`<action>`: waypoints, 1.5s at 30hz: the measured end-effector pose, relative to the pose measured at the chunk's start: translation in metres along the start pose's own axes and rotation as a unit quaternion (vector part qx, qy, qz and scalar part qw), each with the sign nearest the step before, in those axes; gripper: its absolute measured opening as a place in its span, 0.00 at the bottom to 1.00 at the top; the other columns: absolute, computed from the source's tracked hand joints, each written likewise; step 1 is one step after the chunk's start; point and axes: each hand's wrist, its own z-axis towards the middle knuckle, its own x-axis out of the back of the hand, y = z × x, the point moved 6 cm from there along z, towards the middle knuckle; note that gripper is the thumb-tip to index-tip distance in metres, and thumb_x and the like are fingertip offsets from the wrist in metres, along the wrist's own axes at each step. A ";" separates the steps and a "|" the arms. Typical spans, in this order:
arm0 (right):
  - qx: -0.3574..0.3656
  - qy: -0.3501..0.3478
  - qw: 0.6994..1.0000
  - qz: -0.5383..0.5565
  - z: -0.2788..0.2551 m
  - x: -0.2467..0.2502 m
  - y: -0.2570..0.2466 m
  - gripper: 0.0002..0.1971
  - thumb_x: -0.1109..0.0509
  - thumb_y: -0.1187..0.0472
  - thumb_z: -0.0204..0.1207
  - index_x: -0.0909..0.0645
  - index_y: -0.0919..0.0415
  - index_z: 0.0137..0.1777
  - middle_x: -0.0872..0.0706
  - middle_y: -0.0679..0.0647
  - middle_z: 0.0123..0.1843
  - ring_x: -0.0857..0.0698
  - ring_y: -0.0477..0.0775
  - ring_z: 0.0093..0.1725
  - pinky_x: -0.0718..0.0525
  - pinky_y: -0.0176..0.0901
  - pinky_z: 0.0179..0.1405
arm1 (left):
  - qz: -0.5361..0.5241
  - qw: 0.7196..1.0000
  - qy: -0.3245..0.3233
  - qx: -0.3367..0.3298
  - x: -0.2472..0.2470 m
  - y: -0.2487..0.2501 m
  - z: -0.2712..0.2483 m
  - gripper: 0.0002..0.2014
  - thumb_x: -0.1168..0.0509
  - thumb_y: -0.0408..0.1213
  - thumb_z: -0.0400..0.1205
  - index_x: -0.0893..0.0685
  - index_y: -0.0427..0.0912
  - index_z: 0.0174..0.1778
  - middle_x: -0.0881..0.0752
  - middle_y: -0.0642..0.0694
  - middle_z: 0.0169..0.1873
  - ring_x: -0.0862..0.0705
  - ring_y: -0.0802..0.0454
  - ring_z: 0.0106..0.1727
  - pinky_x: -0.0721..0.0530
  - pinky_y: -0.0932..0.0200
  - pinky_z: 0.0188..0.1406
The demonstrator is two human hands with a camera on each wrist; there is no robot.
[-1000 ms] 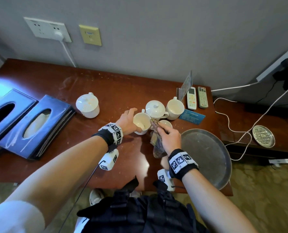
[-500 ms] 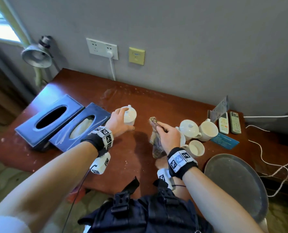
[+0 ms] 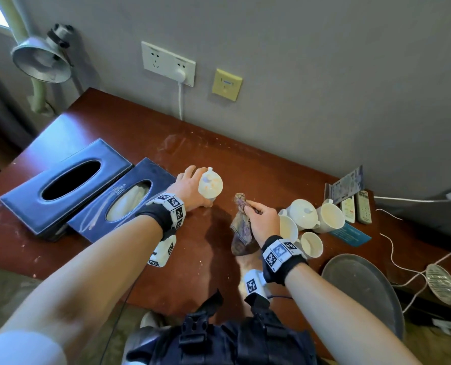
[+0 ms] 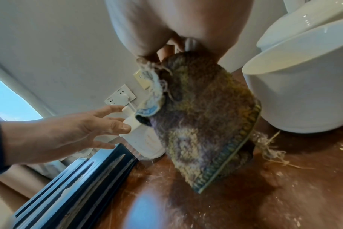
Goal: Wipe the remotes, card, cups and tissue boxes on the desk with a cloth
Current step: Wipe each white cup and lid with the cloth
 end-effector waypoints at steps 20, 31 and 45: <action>-0.026 0.009 0.999 0.018 -0.012 0.005 0.011 0.13 0.30 0.59 0.81 0.13 0.56 0.64 0.11 0.50 0.61 0.16 0.49 0.61 0.19 0.41 0.65 | 0.071 0.997 -0.010 -0.010 -0.005 0.008 0.010 0.45 0.22 0.54 0.71 0.37 0.54 0.81 0.28 0.47 0.73 0.22 0.41 0.68 0.18 0.46 0.57; 0.003 -0.023 0.998 0.057 -0.018 0.025 0.037 0.14 0.30 0.60 0.82 0.14 0.59 0.65 0.12 0.51 0.60 0.16 0.49 0.61 0.22 0.36 0.60 | 0.058 0.998 0.003 0.009 -0.044 0.023 -0.059 0.43 0.22 0.56 0.69 0.34 0.57 0.78 0.27 0.52 0.71 0.22 0.46 0.66 0.19 0.52 0.51; 0.039 -0.132 0.986 0.089 -0.040 0.043 0.057 0.20 0.29 0.56 0.80 0.19 0.54 0.71 0.14 0.47 0.64 0.18 0.49 0.66 0.22 0.46 0.71 | 0.040 0.996 -0.077 0.008 -0.099 0.044 -0.131 0.48 0.24 0.56 0.74 0.45 0.59 0.86 0.35 0.55 0.81 0.26 0.47 0.75 0.25 0.49 0.72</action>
